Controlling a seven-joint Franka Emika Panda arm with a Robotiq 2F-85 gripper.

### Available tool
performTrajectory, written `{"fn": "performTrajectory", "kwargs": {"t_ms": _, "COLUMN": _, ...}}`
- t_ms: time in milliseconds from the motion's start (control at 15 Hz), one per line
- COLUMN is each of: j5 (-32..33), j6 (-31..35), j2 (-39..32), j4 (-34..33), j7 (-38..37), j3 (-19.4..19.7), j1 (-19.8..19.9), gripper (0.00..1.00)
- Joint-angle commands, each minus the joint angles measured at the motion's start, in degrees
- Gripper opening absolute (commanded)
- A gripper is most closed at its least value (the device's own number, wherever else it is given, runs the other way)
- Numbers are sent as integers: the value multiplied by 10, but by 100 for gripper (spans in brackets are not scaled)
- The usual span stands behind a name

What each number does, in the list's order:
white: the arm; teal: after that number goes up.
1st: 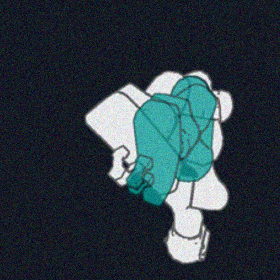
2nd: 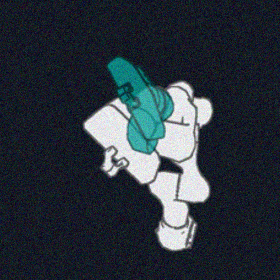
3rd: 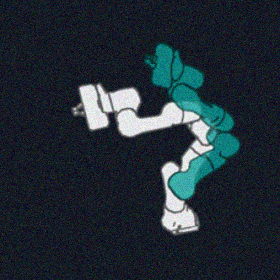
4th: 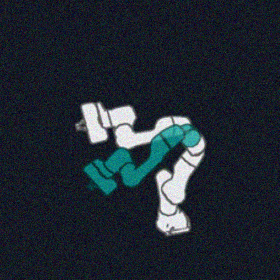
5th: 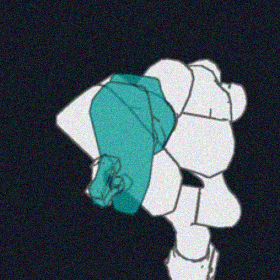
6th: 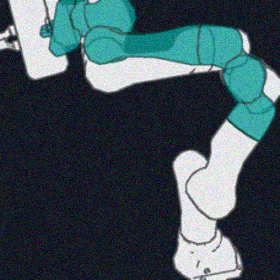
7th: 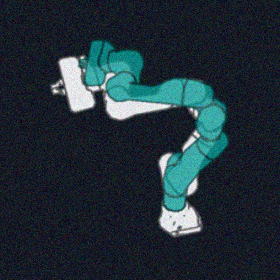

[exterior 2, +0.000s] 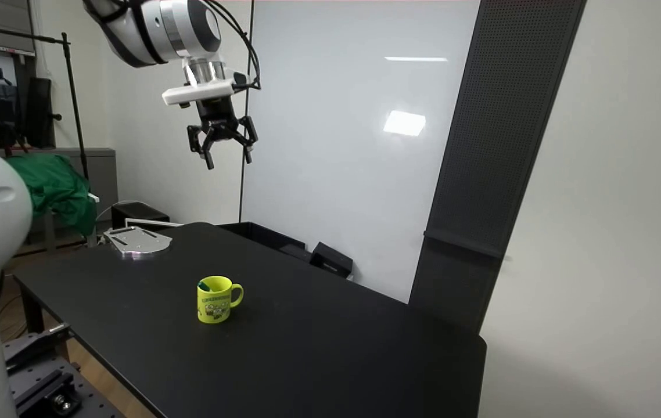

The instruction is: Take the marker out of the cup and put it on the table

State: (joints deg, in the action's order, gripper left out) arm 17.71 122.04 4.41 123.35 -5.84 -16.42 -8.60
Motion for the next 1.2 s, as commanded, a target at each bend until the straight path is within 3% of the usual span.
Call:
{"fn": "performTrajectory", "kwargs": {"t_ms": 0, "j5": 43, "j6": 29, "j2": -68, "j4": -36, "j7": 13, "j3": -1, "j1": -29, "gripper": 100}}
{"fn": "performTrajectory", "kwargs": {"t_ms": 333, "j5": 33, "j6": 59, "j2": -103, "j4": -15, "j7": 47, "j3": -2, "j1": -66, "gripper": 100}}
{"fn": "performTrajectory", "kwargs": {"t_ms": 667, "j5": 13, "j6": 129, "j2": -121, "j4": 28, "j7": 82, "j3": 5, "j1": -68, "gripper": 100}}
{"fn": "performTrajectory", "kwargs": {"t_ms": 1133, "j5": -2, "j6": 119, "j2": -138, "j4": 37, "j7": 87, "j3": 14, "j1": -69, "gripper": 100}}
